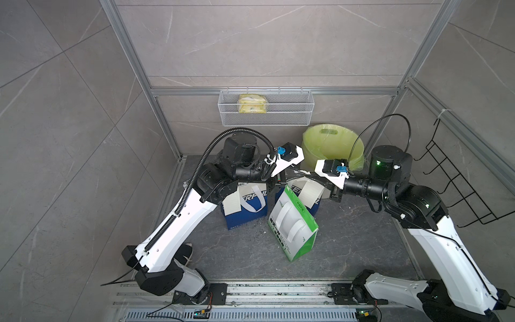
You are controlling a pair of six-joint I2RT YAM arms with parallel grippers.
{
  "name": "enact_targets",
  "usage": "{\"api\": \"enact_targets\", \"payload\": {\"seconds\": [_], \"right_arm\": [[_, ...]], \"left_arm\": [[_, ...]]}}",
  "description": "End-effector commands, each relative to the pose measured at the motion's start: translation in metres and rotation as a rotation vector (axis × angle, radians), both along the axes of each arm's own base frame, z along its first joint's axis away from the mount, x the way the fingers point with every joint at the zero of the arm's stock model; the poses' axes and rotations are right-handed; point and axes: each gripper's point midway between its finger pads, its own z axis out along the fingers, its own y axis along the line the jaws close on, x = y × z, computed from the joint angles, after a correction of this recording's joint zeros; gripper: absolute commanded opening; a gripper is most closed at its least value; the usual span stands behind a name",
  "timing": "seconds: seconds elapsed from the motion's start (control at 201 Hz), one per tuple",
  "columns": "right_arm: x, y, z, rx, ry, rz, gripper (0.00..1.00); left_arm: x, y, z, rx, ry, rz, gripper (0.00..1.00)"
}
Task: Shred takeout receipts and throw away
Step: Shred the takeout receipt.
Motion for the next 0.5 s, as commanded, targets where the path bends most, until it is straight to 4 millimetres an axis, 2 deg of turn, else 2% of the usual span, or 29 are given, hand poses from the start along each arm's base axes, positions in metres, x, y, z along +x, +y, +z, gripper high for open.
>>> {"api": "enact_targets", "payload": {"seconds": [0.0,0.04,0.065,0.119,0.164,0.299,0.423,0.493], "right_arm": [[-0.007,0.000,0.007,0.019,-0.021,0.015,0.00],[-0.007,0.001,0.006,0.016,-0.015,0.018,0.00],[-0.007,0.001,0.005,0.015,-0.011,0.015,0.00],[-0.006,0.001,0.006,0.017,-0.006,0.010,0.00],[-0.005,0.000,0.006,0.017,-0.004,0.005,0.00],[-0.007,0.001,0.011,0.032,-0.005,0.011,0.00],[-0.008,0.001,0.011,0.032,-0.004,0.016,0.00],[-0.006,0.000,0.008,0.021,-0.009,0.007,0.00]], "left_arm": [[0.001,0.004,0.012,-0.039,-0.021,0.031,0.17],[0.001,0.004,0.014,-0.051,-0.025,0.032,0.41],[0.000,0.004,0.015,-0.059,-0.026,0.029,0.51],[-0.004,0.006,0.017,-0.069,-0.033,0.018,0.60],[-0.004,0.006,0.016,-0.069,-0.034,0.018,0.62],[0.000,0.006,0.005,-0.038,-0.029,0.036,0.59],[-0.001,0.005,0.006,-0.041,-0.029,0.023,0.36],[-0.003,0.005,0.009,-0.049,-0.034,0.016,0.26]]}}
